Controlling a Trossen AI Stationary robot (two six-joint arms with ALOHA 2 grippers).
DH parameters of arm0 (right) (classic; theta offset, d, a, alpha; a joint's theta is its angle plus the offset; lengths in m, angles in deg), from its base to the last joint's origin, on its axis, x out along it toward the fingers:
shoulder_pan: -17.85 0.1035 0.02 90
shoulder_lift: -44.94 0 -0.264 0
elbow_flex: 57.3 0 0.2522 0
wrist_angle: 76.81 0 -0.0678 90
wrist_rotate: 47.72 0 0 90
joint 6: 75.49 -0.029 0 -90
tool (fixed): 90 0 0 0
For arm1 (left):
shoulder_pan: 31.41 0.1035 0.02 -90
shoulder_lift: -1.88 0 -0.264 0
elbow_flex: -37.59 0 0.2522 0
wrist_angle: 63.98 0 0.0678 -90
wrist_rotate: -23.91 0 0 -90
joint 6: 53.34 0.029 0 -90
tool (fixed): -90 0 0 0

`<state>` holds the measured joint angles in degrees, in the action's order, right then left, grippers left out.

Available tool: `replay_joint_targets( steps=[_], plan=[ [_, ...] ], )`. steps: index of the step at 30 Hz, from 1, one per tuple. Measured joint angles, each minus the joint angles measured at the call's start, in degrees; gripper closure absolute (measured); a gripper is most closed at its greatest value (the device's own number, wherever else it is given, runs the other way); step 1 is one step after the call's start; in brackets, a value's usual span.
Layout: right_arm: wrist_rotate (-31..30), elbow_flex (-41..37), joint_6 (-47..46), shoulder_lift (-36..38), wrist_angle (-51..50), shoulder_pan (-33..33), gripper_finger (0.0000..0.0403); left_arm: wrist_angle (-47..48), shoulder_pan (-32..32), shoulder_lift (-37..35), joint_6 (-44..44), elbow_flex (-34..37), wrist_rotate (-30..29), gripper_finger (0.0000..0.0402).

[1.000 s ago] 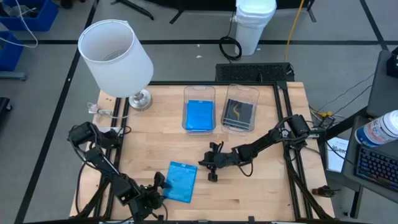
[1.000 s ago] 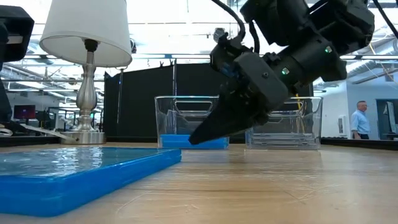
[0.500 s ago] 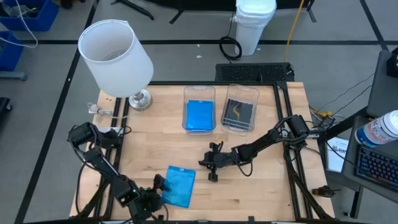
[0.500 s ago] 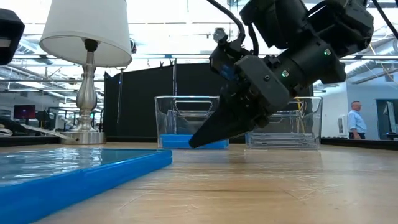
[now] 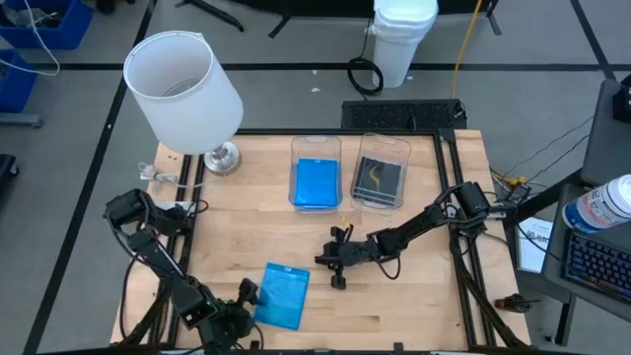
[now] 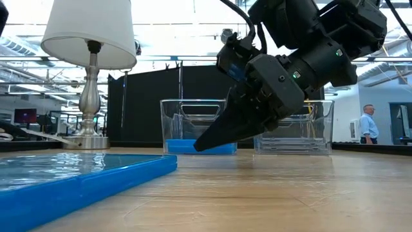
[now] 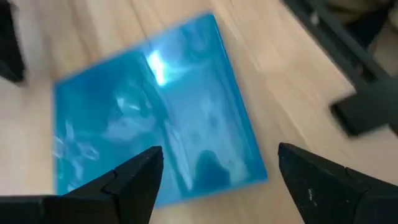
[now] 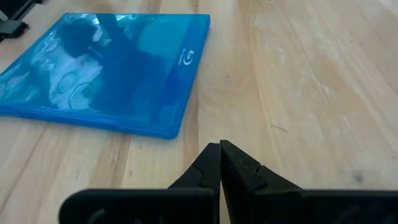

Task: Pick & place jewel cases by type
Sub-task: Put the blue CD case into the left transparent bin

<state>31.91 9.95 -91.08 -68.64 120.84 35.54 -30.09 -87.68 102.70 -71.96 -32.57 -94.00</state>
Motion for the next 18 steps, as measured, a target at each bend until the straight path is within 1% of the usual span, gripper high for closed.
replay_joint_targets(
  steps=[3,5,11,13,18],
  plan=[
    [0.18,0.0,0.0,0.0,0.05,0.0,0.0403,0.38,-0.64,2.21,-1.97,0.16,0.99,0.0085],
    [0.19,0.0,0.0,0.0,0.03,0.02,0.0403,-0.53,-1.48,3.7,-1.75,0.15,0.66,0.0082],
    [0.31,0.0,1.54,0.0,0.07,0.02,0.0403,-3.17,-2.76,7.56,1.58,-0.28,-4.45,0.008],
    [1.84,0.0,1.92,0.0,0.1,-0.01,0.0403,-3.17,-2.74,8.5,2.53,-0.31,-5.33,0.008],
    [5.98,0.02,3.58,-0.02,0.55,-0.22,0.0403,-3.02,-2.11,9.91,3.12,-0.35,-5.35,0.008]
  ],
)
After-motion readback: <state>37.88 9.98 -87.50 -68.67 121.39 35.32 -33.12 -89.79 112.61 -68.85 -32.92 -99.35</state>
